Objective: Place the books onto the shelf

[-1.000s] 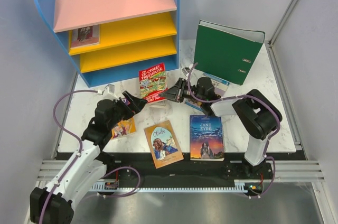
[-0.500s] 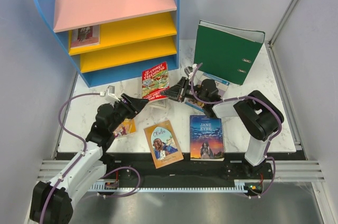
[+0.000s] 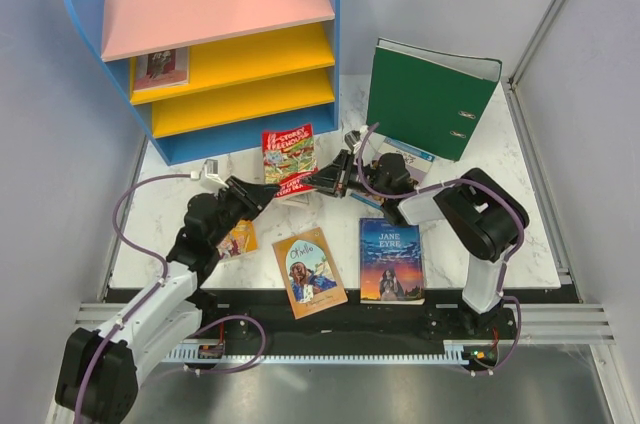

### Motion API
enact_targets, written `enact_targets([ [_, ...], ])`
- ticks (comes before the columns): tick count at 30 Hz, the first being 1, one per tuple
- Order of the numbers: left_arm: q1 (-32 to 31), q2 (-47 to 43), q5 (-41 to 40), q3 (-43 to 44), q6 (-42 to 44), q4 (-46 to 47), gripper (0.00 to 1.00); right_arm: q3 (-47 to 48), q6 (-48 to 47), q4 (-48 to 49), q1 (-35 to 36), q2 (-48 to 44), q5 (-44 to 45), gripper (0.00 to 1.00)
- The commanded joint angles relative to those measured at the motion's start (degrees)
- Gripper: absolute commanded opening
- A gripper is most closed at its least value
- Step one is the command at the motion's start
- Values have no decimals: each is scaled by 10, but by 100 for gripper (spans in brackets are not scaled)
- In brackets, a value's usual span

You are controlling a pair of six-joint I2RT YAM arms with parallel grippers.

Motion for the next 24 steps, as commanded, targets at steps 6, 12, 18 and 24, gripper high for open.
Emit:
enact_targets([
  [6,-11,-6,6,42,0,-6,2,7,9,109,12,1,-23,7],
  [12,-10,-14,2,111,46,-96,2,-29,-50,53,2,-5,-1,56],
  [18,-10,24,20,215,103,-167,2,-52,-227,-227,-2,-70,99,78],
  [24,-9,88,75,364,166,-229,2,-47,-429,-464,28,-198,358,98],
])
